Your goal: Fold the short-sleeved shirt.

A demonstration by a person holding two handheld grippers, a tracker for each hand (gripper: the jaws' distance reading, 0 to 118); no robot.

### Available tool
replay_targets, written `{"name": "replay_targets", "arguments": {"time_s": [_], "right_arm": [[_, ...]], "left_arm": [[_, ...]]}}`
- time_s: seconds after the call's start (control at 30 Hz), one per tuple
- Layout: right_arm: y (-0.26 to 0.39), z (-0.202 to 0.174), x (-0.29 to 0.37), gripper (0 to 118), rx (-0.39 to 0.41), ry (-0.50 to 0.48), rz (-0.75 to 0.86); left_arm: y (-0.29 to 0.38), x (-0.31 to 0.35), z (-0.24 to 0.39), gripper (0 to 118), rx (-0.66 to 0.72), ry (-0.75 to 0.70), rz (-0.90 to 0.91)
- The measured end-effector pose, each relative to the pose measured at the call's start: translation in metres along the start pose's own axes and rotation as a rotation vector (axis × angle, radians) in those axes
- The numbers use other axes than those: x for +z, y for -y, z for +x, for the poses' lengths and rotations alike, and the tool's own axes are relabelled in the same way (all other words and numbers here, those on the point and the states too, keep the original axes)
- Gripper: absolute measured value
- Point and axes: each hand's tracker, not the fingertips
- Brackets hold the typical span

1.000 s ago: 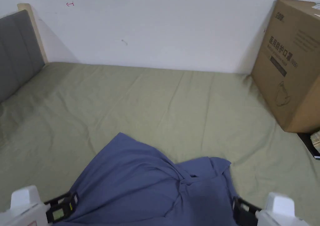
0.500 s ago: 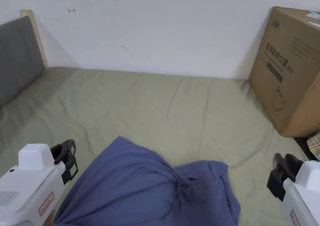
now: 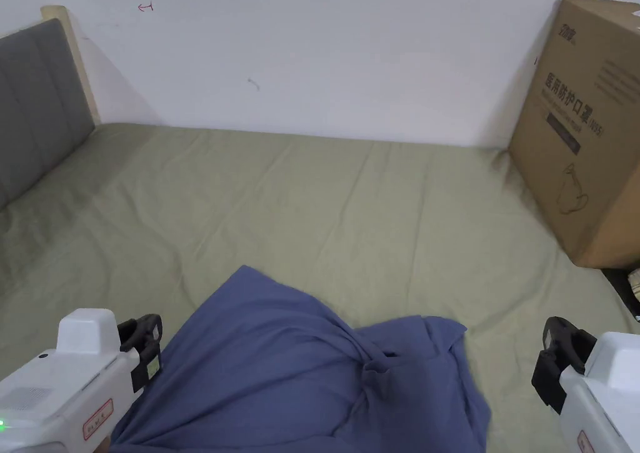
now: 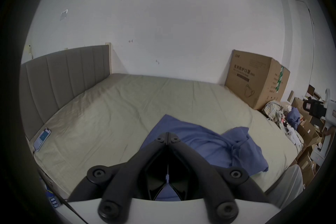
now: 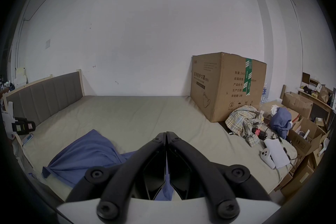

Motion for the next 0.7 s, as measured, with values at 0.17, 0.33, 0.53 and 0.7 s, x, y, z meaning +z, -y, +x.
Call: {"name": "replay_targets", "arguments": {"time_s": [0.17,0.33,0.53,0.7], "right_arm": [[0.007,0.0,-0.018,0,-0.004,-0.016,-0.031],[0.014,0.002,-0.039,0,-0.007,-0.013,-0.066],[0.026,0.012,-0.08,0,-0.019,0.005,-0.127],[0.039,0.023,-0.115,0,-0.023,0.022,-0.18]], "left_arm": [[-0.001,-0.039,-0.007,0,0.003,0.013,-0.116],[-0.022,-0.116,-0.005,4,-0.021,0.043,-0.22],[-0.055,-0.244,0.011,82,-0.057,0.04,-0.395],[-0.057,-0.346,0.024,100,-0.118,0.017,-0.486]]}}
